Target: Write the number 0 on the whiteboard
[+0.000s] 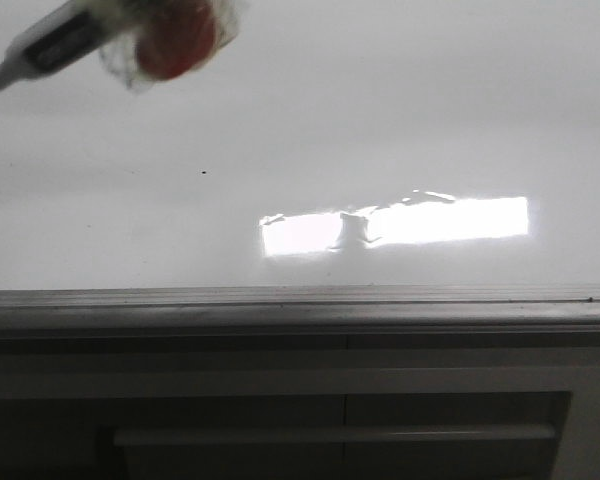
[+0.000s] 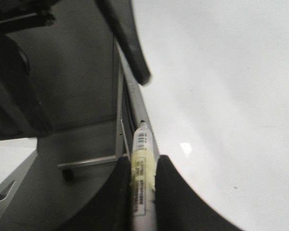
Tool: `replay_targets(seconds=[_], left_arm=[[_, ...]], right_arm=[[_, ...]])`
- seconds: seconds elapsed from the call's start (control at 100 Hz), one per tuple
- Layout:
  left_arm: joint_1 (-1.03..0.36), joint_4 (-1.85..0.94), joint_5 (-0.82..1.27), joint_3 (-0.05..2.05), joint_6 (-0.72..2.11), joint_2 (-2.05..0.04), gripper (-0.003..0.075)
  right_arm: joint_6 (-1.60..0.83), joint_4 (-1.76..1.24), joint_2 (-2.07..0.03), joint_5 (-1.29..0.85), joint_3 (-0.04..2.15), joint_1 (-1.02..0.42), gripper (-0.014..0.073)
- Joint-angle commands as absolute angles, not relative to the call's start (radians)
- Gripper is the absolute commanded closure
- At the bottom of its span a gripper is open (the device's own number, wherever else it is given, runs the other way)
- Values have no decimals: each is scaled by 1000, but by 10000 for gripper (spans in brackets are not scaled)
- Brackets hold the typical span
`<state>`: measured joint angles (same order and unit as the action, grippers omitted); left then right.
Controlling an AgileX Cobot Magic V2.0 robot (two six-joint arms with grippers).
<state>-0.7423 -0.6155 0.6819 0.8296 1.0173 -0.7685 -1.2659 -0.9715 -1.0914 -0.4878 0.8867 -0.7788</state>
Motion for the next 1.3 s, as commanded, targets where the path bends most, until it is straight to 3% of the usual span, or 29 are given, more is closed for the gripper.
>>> replay_targets(seconds=[0.0,0.19,0.31,0.45,0.75,1.29], left_arm=[[-711,-635,587,855,906,-712,405],[-595,-561,482,755,714,-547,626],[-524,-569,448,667,708,-445,682],[-473,-657,398,574,708,-360,741],[-465,-771,350,511,708,-335,740],[-465,-782,350,511,708,-335,740]], right_arm=[[-1243,-992,-1026,-454,904,-725,660],[-1042,-754,-893,-495,824,-616,641],[-863,-590,-835,-522,787,-572,641],[-836,-577,-813,-498,782,-550,641],[-835,-577,-868,-274,784,-550,641],[-828,-580,-1048,-245,868,-550,641]])
